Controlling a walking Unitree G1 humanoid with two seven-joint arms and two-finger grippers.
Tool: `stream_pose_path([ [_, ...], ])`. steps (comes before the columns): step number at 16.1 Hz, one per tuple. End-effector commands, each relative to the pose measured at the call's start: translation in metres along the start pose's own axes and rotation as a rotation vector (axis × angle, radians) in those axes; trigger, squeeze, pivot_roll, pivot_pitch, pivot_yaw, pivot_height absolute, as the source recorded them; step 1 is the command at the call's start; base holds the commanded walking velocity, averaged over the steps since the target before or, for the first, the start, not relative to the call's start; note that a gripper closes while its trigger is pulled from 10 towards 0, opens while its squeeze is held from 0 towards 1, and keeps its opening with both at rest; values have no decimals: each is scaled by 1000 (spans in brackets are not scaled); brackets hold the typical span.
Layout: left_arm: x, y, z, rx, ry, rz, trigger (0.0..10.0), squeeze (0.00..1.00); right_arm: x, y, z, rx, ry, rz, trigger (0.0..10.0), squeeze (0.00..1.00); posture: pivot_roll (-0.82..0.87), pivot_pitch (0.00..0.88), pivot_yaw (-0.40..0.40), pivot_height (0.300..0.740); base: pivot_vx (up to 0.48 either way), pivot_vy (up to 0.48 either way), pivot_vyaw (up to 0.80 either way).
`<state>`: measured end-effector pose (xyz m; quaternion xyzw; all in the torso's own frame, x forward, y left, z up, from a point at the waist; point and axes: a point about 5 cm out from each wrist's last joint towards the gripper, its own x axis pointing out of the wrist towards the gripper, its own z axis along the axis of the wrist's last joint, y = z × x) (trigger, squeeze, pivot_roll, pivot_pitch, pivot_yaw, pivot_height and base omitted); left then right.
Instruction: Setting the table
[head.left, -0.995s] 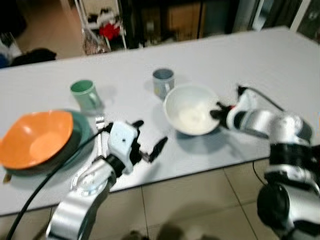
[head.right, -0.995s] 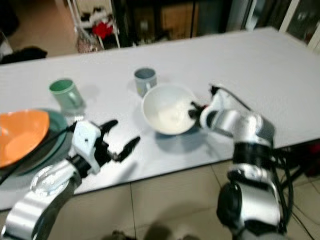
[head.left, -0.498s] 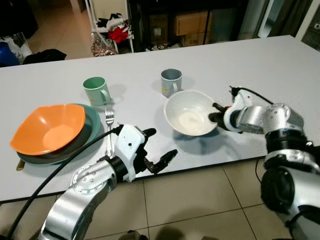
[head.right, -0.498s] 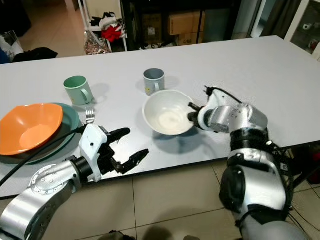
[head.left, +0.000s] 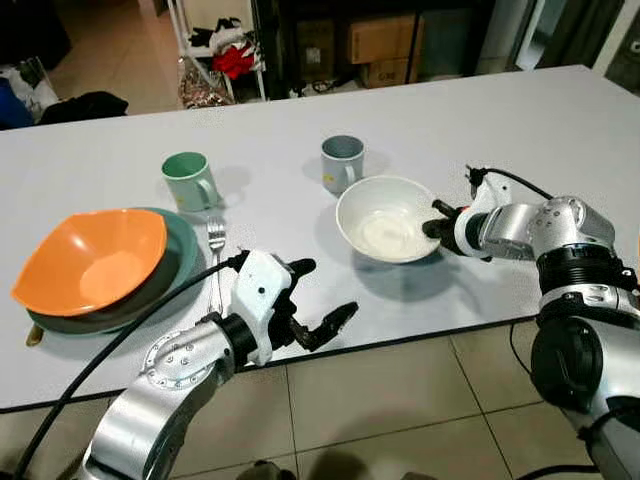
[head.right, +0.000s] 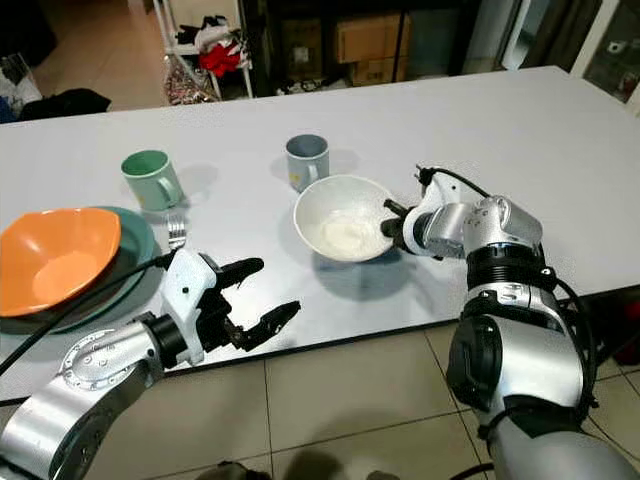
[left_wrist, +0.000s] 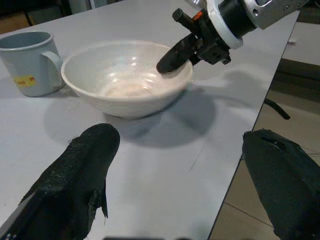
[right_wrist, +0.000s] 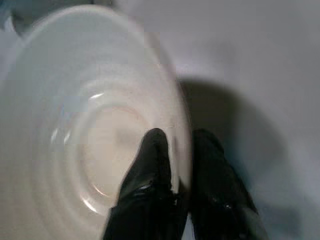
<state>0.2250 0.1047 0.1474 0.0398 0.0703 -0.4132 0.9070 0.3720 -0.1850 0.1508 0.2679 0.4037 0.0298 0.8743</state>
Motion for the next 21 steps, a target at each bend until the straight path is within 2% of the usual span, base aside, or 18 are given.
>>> stream_pose_path([
  [1, 0, 0, 3, 20, 2, -5, 10000, 0, -3, 7, 6, 3, -4, 28, 10000, 1000, -115, 3, 58, 740, 0, 0, 0],
  [5, 0, 2, 4, 26, -3, -3, 10000, 0, -14, 6, 15, 13, 5, 42, 10000, 1000, -120, 0, 56, 740, 0, 0, 0],
  [8, 0, 4, 7, 25, -15, 3, 10000, 0, -32, -1, 24, 21, -3, 66, 10000, 1000, -121, 0, 56, 740, 0, 0, 0],
  [9, -1, 4, 7, 6, -26, 9, 10000, 0, -48, -7, 29, 35, -6, 92, 10000, 1000, -126, 0, 61, 740, 0, 0, 0],
  [10, -2, 4, 7, -1, -29, 11, 10000, 0, -54, -9, 30, 38, -8, 101, 10000, 1000, -127, 0, 65, 740, 0, 0, 0],
  [11, -3, 3, 8, -16, -37, 11, 10000, 0, -65, -13, 32, 38, -13, 111, 10000, 867, -128, 0, 66, 740, 0, 0, 0],
  [12, -6, 3, 10, -22, -65, 34, 10000, 0, -85, -16, 38, 20, -87, 152, 10000, 0, -129, 0, 68, 740, 0, 0, 0],
  [13, -6, 3, 10, -22, -65, 34, 10000, 0, -85, -16, 38, 20, -87, 152, 10000, 0, -129, 0, 68, 740, 0, 0, 0],
  [14, -12, 11, 8, -26, -79, 174, 10000, 0, -106, -4, 41, -125, -310, 226, 10000, 0, -136, 6, 83, 740, 0, 0, 0],
  [15, -16, 15, 7, -21, -88, 259, 10000, 0, -115, 6, 37, -201, -408, 284, 10000, 0, -138, 6, 87, 740, 0, 0, 0],
  [16, -25, 22, 7, -27, -111, 434, 10000, 0, -128, 24, 17, -401, -696, 326, 10000, 0, -137, 16, 96, 740, 0, 0, 0],
  [17, -32, 22, 12, -21, -134, 526, 10000, 0, -123, 37, -12, -582, -690, 353, 10000, 0, -128, 17, 96, 740, 0, 0, 0],
  [18, -36, 19, 17, -22, -158, 574, 10000, 0, -111, 42, -39, -667, -579, 347, 10000, 0, -121, 22, 95, 740, 0, 0, 800],
  [19, -37, 18, 18, -23, -159, 591, 10000, 0, -106, 45, -50, -710, -560, 345, 10000, 0, -117, 23, 92, 740, 0, 0, 800],
  [20, -40, 14, 20, -24, -152, 615, 10000, 0, -100, 54, -68, -798, -547, 363, 10000, 0, -101, 23, 84, 740, 0, 0, 800],
  [21, -41, 14, 19, -10, -139, 638, 10000, 0, -99, 58, -73, -791, -553, 390, 10000, 0, -92, 24, 78, 740, 0, 0, 800],
])
